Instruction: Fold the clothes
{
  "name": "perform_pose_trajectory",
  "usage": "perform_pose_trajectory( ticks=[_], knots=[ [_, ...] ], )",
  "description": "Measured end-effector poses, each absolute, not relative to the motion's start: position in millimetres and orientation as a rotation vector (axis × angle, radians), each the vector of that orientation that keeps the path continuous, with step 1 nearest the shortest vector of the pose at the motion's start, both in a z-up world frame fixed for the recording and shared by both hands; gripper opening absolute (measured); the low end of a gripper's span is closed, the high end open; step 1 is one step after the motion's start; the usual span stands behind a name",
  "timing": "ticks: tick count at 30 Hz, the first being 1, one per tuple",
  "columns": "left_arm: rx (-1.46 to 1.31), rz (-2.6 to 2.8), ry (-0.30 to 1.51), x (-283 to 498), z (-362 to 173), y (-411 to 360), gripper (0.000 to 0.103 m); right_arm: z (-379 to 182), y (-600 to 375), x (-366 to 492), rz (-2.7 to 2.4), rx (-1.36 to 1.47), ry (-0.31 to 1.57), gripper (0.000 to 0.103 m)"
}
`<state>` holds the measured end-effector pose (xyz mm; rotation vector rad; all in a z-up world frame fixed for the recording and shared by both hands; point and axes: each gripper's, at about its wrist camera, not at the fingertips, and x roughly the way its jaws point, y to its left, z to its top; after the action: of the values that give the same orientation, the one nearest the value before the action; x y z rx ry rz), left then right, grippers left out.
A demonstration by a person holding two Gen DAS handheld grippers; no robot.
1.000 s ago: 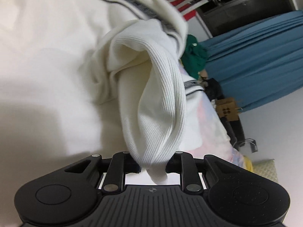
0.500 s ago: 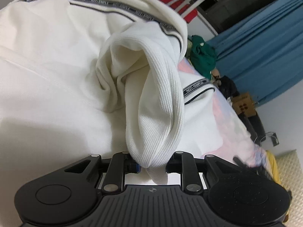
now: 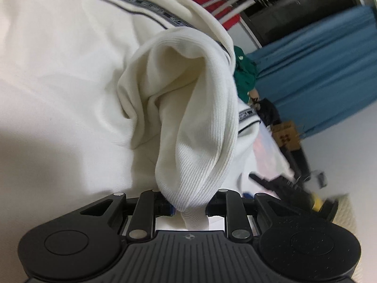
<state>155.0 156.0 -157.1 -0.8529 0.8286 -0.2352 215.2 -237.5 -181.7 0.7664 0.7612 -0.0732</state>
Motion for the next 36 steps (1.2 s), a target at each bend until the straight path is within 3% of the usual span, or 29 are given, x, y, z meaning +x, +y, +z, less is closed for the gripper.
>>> perform_pose_trajectory(
  ticks=[3, 8, 9, 10, 13, 16, 18, 23, 25, 28, 33, 36],
  knots=[
    [-0.880, -0.238, 0.826, 167, -157, 165, 0.023, -177, -234, 198, -0.212, 0.655, 0.684, 0.054],
    [-0.886, -0.242, 0.809, 165, -162, 168, 0.023, -205, -255, 227, -0.023, 0.902, 0.689, 0.052],
    [-0.883, -0.246, 0.811, 163, -163, 169, 0.023, -204, -256, 236, -0.021, 0.918, 0.683, 0.036],
    [-0.879, -0.261, 0.813, 162, -162, 167, 0.023, -201, -255, 244, -0.029, 0.911, 0.684, 0.010],
    [-0.875, -0.334, 0.811, 169, -167, 146, 0.026, -168, -233, 271, -0.085, 0.694, 0.663, 0.008],
    [-0.864, -0.445, 0.784, 170, -165, 129, 0.037, -114, -229, 295, -0.098, 0.528, 0.564, 0.008],
    [-0.841, -0.520, 0.766, 168, -160, 118, 0.050, -78, -239, 310, -0.126, 0.455, 0.509, 0.008],
    [-0.733, -0.608, 0.749, 165, -157, 97, 0.062, -23, -321, 290, -0.288, 0.343, 0.274, 0.008],
    [-0.733, -0.614, 0.766, 171, -164, 93, 0.062, -32, -370, 265, -0.387, 0.415, 0.210, 0.008],
    [-0.741, -0.583, 0.795, 177, -175, 89, 0.065, -88, -435, 228, -0.505, 0.516, 0.260, 0.008],
    [-0.787, -0.520, 0.845, 188, -198, 89, 0.067, -212, -472, 192, -0.591, 0.715, 0.423, 0.008],
    [-0.812, -0.485, 0.855, 205, -202, 79, 0.066, -232, -476, 181, -0.580, 0.860, 0.357, 0.007]
  ],
)
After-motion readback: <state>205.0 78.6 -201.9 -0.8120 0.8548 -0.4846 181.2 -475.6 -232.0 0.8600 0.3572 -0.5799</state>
